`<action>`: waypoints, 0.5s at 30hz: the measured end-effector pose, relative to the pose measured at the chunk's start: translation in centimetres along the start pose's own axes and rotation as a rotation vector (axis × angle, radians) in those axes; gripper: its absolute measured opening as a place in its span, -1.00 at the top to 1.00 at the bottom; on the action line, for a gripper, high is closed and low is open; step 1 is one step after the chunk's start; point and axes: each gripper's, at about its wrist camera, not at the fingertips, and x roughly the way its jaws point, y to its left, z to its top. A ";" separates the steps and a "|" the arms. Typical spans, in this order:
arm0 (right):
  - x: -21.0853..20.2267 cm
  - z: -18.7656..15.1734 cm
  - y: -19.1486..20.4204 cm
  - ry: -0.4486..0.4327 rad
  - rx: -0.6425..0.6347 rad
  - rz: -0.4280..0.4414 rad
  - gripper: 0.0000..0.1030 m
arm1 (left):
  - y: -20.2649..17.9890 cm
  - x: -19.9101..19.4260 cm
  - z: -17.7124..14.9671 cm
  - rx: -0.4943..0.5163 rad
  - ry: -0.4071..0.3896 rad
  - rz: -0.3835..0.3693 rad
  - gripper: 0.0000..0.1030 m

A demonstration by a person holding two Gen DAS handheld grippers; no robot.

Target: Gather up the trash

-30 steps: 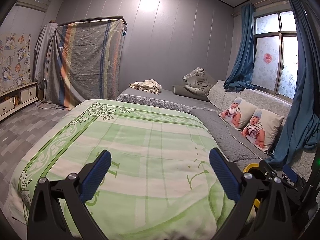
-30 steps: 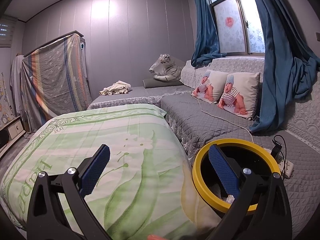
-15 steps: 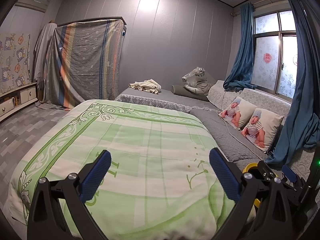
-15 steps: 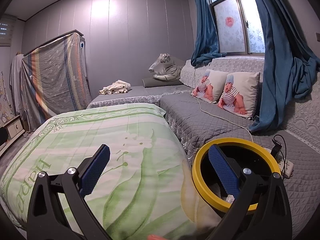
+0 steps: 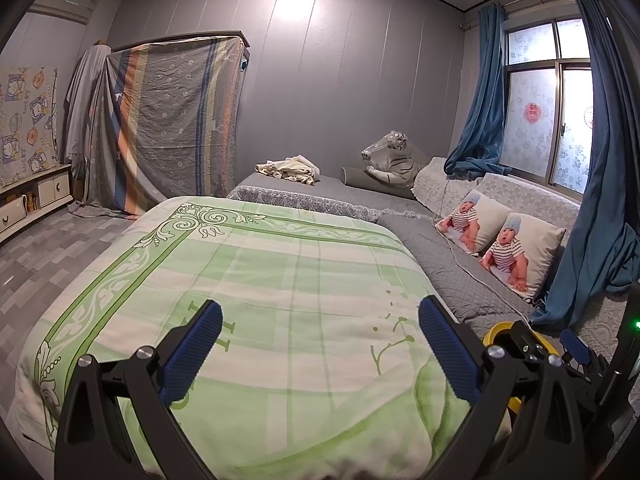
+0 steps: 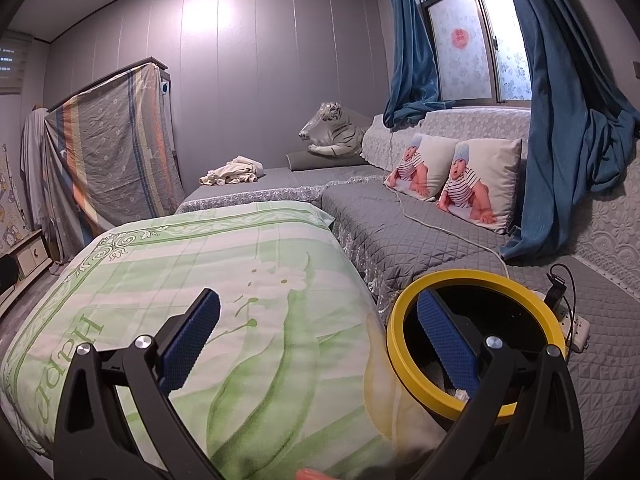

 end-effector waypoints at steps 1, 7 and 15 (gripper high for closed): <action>0.1 0.1 0.0 0.001 0.000 0.000 -0.84 | 0.0 0.0 0.0 0.001 0.001 0.000 -0.84; 0.1 0.0 0.0 0.002 0.000 0.001 -0.84 | 0.1 0.1 0.0 0.001 0.001 -0.001 -0.84; 0.1 -0.1 -0.1 0.003 0.002 0.000 -0.84 | 0.1 0.1 0.0 0.006 0.000 0.000 -0.84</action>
